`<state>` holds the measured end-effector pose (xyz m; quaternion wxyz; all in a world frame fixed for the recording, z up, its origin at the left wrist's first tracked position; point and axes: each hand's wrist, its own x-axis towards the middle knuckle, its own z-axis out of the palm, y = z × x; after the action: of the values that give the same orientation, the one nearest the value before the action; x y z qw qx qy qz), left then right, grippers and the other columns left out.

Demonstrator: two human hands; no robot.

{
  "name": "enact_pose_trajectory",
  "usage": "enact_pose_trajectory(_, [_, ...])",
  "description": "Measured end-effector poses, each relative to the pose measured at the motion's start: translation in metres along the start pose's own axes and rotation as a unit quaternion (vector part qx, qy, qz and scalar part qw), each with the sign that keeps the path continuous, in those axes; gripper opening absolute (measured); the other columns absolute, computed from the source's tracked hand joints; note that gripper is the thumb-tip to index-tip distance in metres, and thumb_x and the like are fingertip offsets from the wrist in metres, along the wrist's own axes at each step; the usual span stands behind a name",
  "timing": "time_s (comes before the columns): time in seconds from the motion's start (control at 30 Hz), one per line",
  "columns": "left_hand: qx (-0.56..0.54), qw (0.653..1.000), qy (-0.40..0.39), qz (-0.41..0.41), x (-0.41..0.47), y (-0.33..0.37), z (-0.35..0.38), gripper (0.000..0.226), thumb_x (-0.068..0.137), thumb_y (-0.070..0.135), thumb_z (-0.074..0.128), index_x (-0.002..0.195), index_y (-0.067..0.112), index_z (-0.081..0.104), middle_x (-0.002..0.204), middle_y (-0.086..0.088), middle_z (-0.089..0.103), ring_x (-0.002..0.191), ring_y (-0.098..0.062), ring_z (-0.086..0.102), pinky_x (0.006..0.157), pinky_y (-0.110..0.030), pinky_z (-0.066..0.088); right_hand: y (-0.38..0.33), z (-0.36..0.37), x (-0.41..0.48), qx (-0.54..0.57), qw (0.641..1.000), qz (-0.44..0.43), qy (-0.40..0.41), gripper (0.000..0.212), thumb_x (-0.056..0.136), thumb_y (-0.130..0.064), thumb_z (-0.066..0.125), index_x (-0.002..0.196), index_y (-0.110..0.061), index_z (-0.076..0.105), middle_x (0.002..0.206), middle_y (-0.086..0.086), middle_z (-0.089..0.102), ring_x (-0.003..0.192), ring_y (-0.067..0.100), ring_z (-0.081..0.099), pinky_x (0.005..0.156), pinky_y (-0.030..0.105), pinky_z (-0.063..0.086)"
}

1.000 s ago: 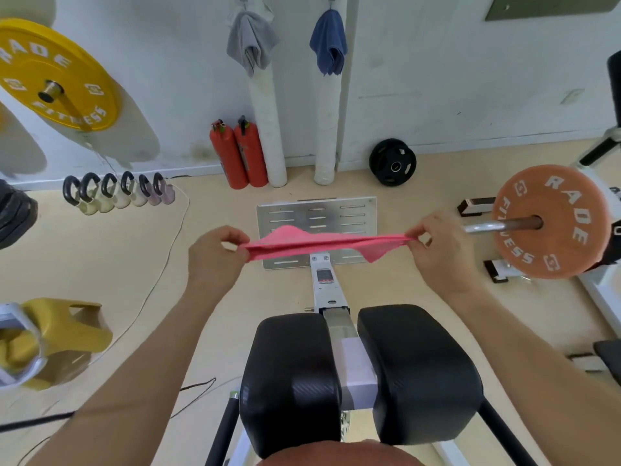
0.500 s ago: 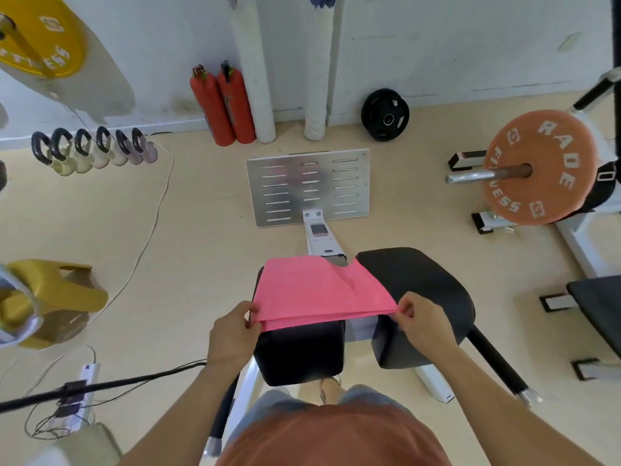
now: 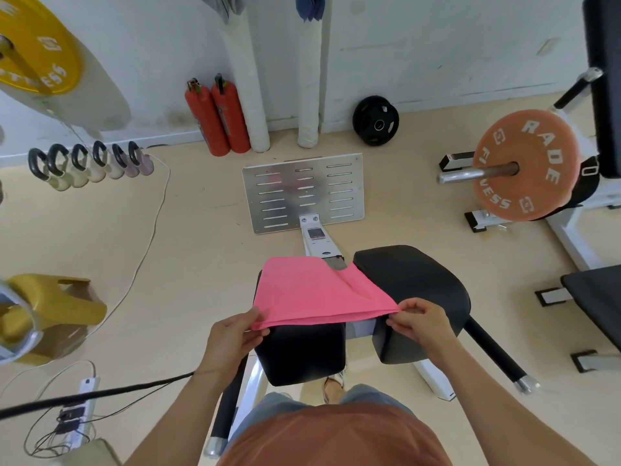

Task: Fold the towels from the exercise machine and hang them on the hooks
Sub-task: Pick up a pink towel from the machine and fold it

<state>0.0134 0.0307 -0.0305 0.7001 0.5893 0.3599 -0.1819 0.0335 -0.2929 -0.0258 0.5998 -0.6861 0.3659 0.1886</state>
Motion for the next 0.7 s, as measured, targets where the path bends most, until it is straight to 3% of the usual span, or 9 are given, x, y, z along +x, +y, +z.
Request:
enact_pose_trajectory(0.2, [0.045, 0.996, 0.075, -0.003, 0.005, -0.002, 0.009, 0.024, 0.081, 0.024, 0.075, 0.071, 0.004, 0.066, 0.066, -0.013, 0.069, 0.064, -0.021, 0.066, 0.062, -0.026, 0.053, -0.007, 0.002, 0.003, 0.012, 0.999, 0.016, 0.038, 0.019, 0.085, -0.022, 0.071, 0.086, -0.003, 0.07, 0.082, 0.016, 0.073, 0.077, 0.028, 0.073, 0.072, 0.034, 0.06])
enact_pose_trajectory(0.3, [0.056, 0.993, 0.108, 0.003, 0.006, -0.002, 0.013, 0.024, 0.078, 0.016, 0.076, 0.064, 0.006, 0.059, 0.06, -0.011, 0.067, 0.058, -0.02, 0.063, 0.059, -0.027, 0.051, -0.005, 0.007, 0.005, -0.001, 0.998, 0.025, 0.061, 0.009, 0.082, -0.008, 0.073, 0.08, -0.001, 0.068, 0.082, 0.017, 0.068, 0.069, 0.024, 0.066, 0.068, 0.031, 0.059])
enact_pose_trajectory(0.37, [0.041, 0.992, 0.118, -0.002, 0.007, -0.002, 0.016, 0.022, 0.078, 0.005, 0.072, 0.063, 0.006, 0.056, 0.061, -0.014, 0.066, 0.059, -0.021, 0.06, 0.058, -0.027, 0.05, -0.004, 0.009, 0.007, 0.057, 0.994, 0.075, 0.048, 0.007, 0.082, 0.0, 0.071, 0.085, 0.002, 0.064, 0.084, 0.019, 0.063, 0.067, 0.021, 0.061, 0.064, 0.03, 0.059])
enact_pose_trajectory(0.47, [-0.082, 0.992, 0.092, -0.04, 0.007, -0.003, 0.014, 0.014, 0.08, -0.004, 0.068, 0.078, 0.006, 0.058, 0.073, -0.013, 0.064, 0.061, -0.021, 0.06, 0.055, -0.023, 0.053, -0.008, 0.01, 0.005, 0.216, 0.962, 0.165, 0.008, 0.019, 0.084, 0.007, 0.065, 0.103, 0.008, 0.062, 0.093, 0.021, 0.062, 0.076, 0.023, 0.062, 0.061, 0.03, 0.061])
enact_pose_trajectory(0.57, [-0.211, 0.974, 0.035, -0.08, 0.01, -0.007, 0.009, 0.022, 0.084, 0.0, 0.066, 0.105, 0.004, 0.06, 0.088, -0.011, 0.067, 0.063, -0.014, 0.064, 0.056, -0.018, 0.055, -0.011, 0.009, 0.005, 0.291, 0.931, 0.221, -0.013, 0.028, 0.088, 0.009, 0.057, 0.116, 0.011, 0.056, 0.101, 0.023, 0.06, 0.093, 0.028, 0.062, 0.057, 0.033, 0.059])
enact_pose_trajectory(0.63, [-0.25, 0.963, 0.009, -0.1, 0.011, -0.01, 0.008, 0.017, 0.089, 0.006, 0.062, 0.106, 0.008, 0.06, 0.087, -0.008, 0.066, 0.063, -0.012, 0.062, 0.053, -0.017, 0.053, -0.011, 0.012, 0.004, 0.33, 0.913, 0.24, -0.017, 0.03, 0.091, 0.008, 0.053, 0.121, 0.01, 0.052, 0.119, 0.025, 0.055, 0.113, 0.033, 0.057, 0.059, 0.037, 0.058])
enact_pose_trajectory(0.7, [-0.269, 0.956, 0.01, -0.113, 0.01, -0.014, 0.012, 0.009, 0.093, 0.007, 0.055, 0.095, 0.015, 0.057, 0.074, -0.005, 0.061, 0.05, -0.01, 0.054, 0.043, -0.017, 0.045, -0.014, 0.019, 0.002, 0.378, 0.891, 0.25, -0.023, 0.023, 0.093, 0.008, 0.049, 0.116, 0.008, 0.052, 0.132, 0.025, 0.048, 0.122, 0.035, 0.051, 0.069, 0.037, 0.059])
